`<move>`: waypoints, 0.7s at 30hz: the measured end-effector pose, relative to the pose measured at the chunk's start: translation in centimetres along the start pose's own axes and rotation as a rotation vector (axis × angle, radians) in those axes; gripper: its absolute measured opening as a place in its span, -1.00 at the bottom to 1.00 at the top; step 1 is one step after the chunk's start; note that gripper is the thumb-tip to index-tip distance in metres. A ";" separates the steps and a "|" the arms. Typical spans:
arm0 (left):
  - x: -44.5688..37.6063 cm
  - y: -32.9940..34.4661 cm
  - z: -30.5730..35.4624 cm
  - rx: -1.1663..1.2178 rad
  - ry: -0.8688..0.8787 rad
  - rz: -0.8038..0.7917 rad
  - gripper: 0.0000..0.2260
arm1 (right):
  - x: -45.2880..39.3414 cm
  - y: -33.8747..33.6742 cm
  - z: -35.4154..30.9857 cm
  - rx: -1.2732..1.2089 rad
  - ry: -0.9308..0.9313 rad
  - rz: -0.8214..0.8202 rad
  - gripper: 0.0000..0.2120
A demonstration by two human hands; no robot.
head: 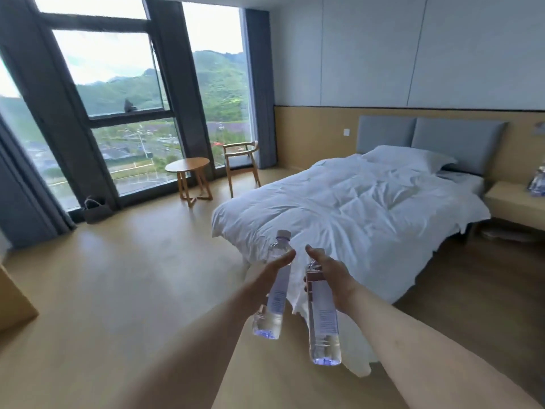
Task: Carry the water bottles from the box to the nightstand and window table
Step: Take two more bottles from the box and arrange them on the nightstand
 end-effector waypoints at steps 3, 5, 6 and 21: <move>-4.9 7.0 0.6 -0.024 -0.027 -0.098 -0.33 | -1.6 -7.5 -2.0 -0.071 -0.009 0.146 -0.40; -7.9 11.8 1.0 -0.043 -0.026 -0.184 -0.36 | -2.5 -12.2 -3.2 -0.127 -0.016 0.235 -0.37; -9.3 14.2 1.0 -0.048 -0.026 -0.235 -0.38 | -3.0 -14.4 -3.6 -0.157 -0.018 0.274 -0.35; -33.6 42.6 3.6 -0.063 0.042 -0.758 -0.53 | -14.1 -38.8 -13.1 -0.357 0.091 0.745 -0.33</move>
Point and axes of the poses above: each hand's wrist, its own x-axis away from the middle knuckle, its own y-axis out of the palm, z = x × y, the point moved 6 cm from there along -x, towards the middle knuckle, and after that the axes turned 14 degrees about y, right-handed, at the moved point
